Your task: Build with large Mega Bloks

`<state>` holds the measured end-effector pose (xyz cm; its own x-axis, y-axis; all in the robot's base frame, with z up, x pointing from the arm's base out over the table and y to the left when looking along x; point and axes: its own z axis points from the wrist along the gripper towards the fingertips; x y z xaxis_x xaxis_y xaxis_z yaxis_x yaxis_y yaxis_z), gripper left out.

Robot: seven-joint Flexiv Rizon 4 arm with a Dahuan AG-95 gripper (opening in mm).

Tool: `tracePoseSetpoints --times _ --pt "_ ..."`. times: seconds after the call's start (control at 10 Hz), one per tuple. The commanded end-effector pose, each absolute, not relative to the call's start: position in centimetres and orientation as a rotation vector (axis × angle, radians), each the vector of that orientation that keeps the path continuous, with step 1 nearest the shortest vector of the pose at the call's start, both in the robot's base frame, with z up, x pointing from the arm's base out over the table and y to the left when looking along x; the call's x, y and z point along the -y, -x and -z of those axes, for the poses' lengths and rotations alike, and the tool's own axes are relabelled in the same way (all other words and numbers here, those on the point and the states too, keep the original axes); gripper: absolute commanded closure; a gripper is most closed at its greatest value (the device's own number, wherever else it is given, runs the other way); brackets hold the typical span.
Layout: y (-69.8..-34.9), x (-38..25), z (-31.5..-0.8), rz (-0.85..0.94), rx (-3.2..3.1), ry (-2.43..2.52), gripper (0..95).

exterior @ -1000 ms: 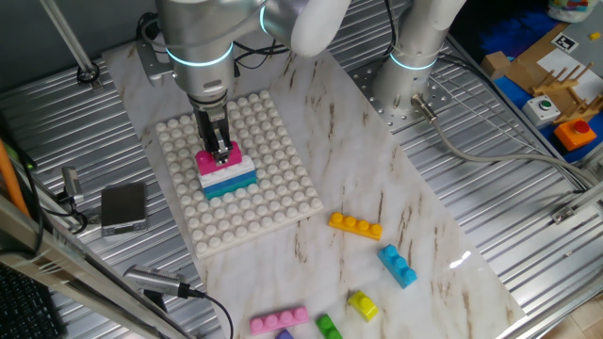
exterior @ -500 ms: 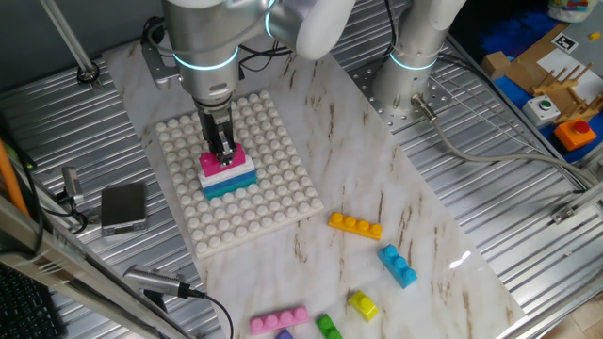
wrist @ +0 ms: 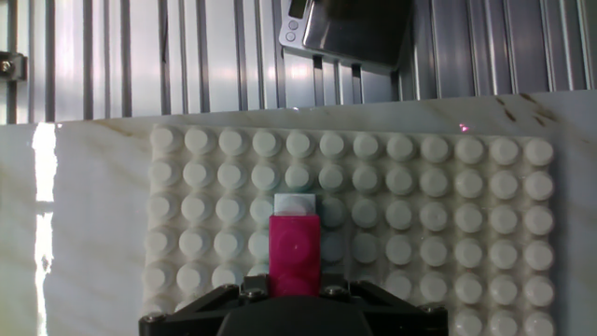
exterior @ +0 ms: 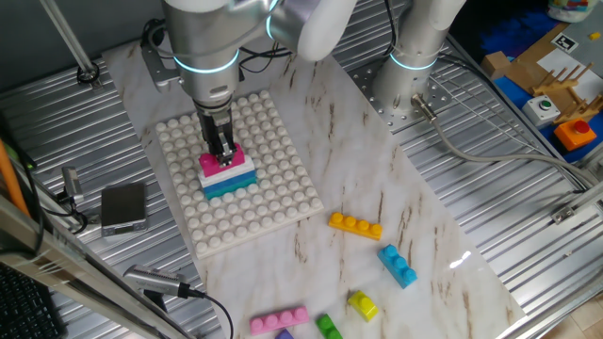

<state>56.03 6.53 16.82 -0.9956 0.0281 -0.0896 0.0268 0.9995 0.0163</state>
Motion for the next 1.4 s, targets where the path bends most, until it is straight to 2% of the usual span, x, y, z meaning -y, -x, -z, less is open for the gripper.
tracePoseSetpoints --times 0.1,1.4 --pt "-56.4 -6.6 -16.8 -0.023 -3.055 -0.037 95.0" --pt "-57.5 -6.2 -16.4 -0.050 -3.068 -0.131 95.0"
